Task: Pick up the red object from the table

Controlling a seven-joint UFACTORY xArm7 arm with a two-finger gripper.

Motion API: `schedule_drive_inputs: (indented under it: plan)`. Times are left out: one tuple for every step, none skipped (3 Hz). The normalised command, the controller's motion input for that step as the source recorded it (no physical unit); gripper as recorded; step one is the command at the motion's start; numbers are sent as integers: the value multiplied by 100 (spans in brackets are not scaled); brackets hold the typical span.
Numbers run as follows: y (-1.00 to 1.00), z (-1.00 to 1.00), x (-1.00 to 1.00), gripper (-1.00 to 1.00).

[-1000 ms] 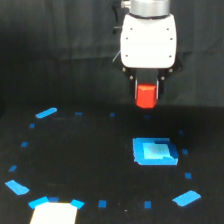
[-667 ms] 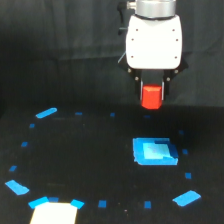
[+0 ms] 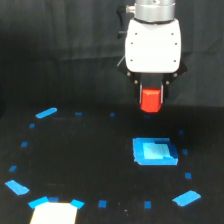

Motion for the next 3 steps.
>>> schedule_drive_inputs:
  plan:
    - [33,19,28,-100]
    - [11,-17,22,-88]
    - [-24,-46,31,-100]
